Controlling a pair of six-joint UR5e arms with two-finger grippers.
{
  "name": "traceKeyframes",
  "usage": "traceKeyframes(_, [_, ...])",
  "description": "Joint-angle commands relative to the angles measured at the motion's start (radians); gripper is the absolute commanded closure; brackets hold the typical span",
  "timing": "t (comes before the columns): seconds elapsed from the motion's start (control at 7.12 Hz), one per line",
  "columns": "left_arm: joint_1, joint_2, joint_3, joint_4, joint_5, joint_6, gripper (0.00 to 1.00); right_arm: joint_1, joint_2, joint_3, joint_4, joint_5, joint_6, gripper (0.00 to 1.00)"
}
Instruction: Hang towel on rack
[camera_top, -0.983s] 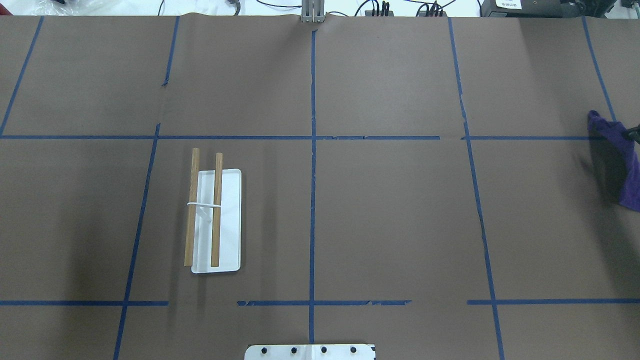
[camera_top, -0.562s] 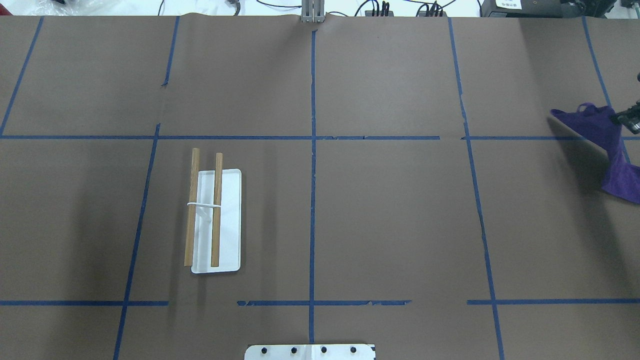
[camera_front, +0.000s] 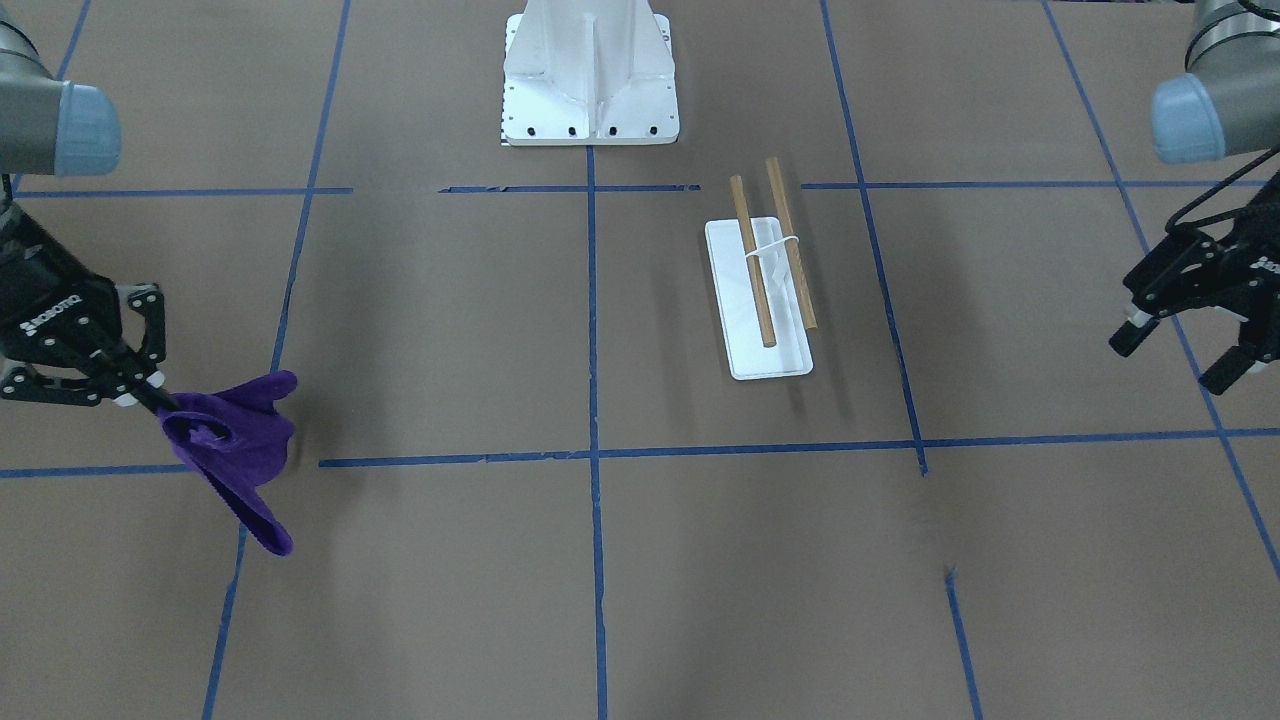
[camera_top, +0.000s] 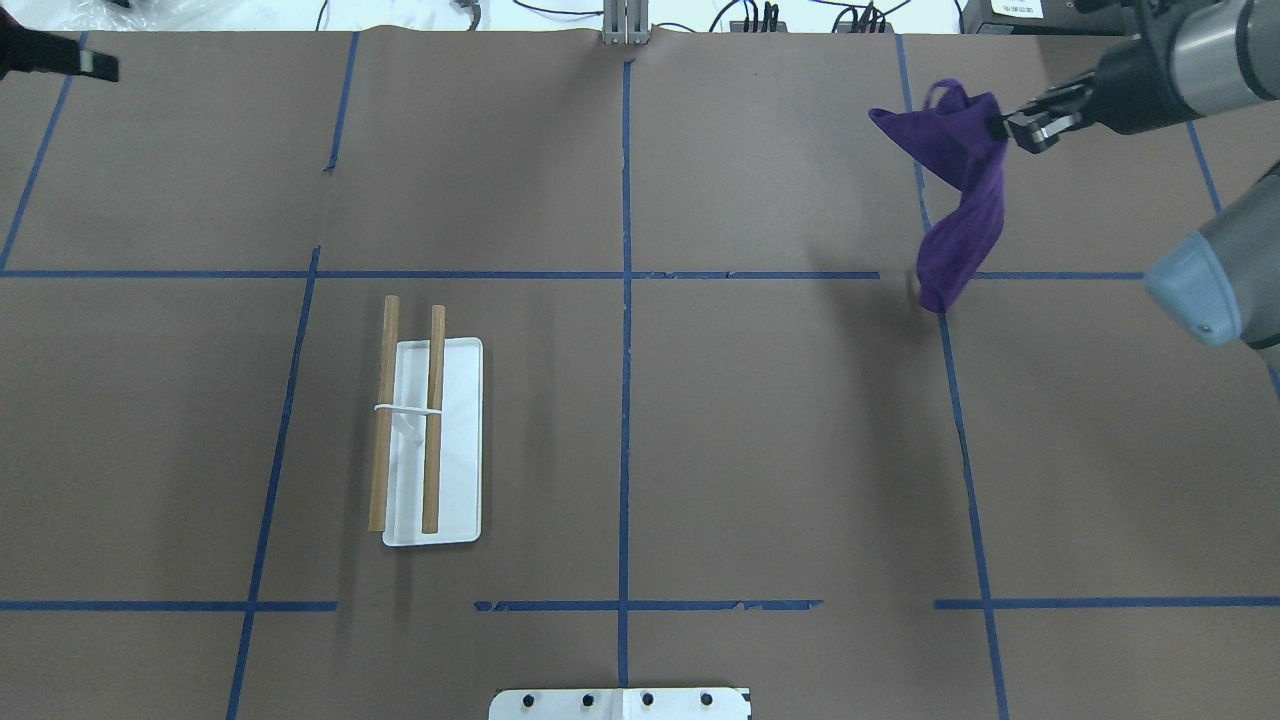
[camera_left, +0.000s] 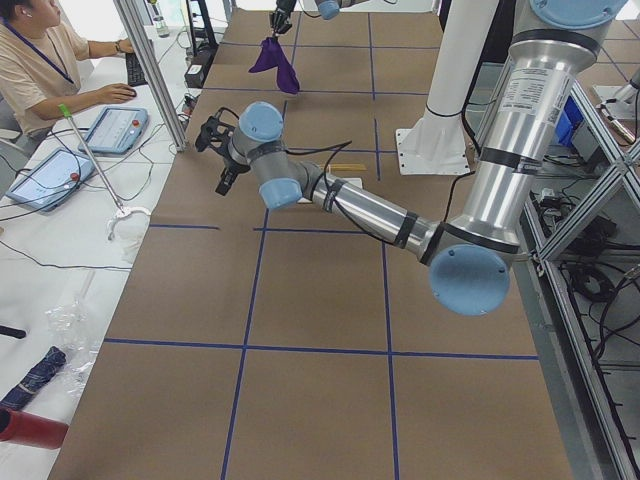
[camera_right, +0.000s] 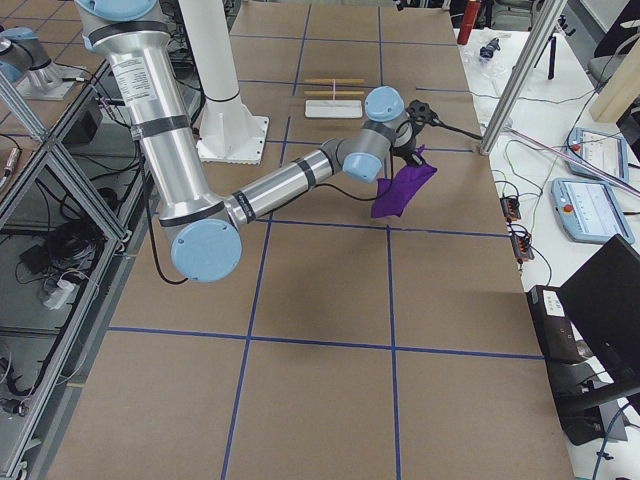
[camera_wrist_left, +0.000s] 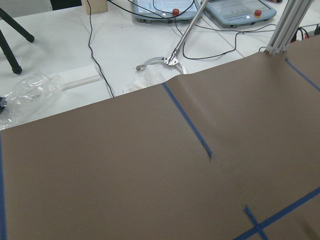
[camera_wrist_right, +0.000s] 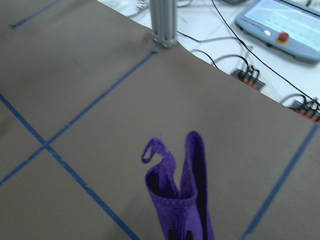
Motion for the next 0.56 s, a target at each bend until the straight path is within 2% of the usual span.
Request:
traceKeyframes(0.0, [0.170,-0.187,-0.024,0.089,0.126,-0.458,0.12,-0.054,0.071,0.043,-0.012,-0.008,0.047,1.00])
traceKeyframes(0.14, [0.252,-0.261,-0.010,0.090,0.197,-0.653,0.22,-0.077,0.081,0.064,-0.010,-0.034,0.050,1.00])
traceKeyframes(0.28, [0.277,-0.316,0.013,0.095,0.219,-0.788,0.23,-0.145,0.082,0.108,-0.010,-0.127,0.049,1.00])
traceKeyframes(0.42, [0.288,-0.356,0.043,0.114,0.219,-0.842,0.23,-0.229,0.104,0.136,-0.012,-0.243,0.046,1.00])
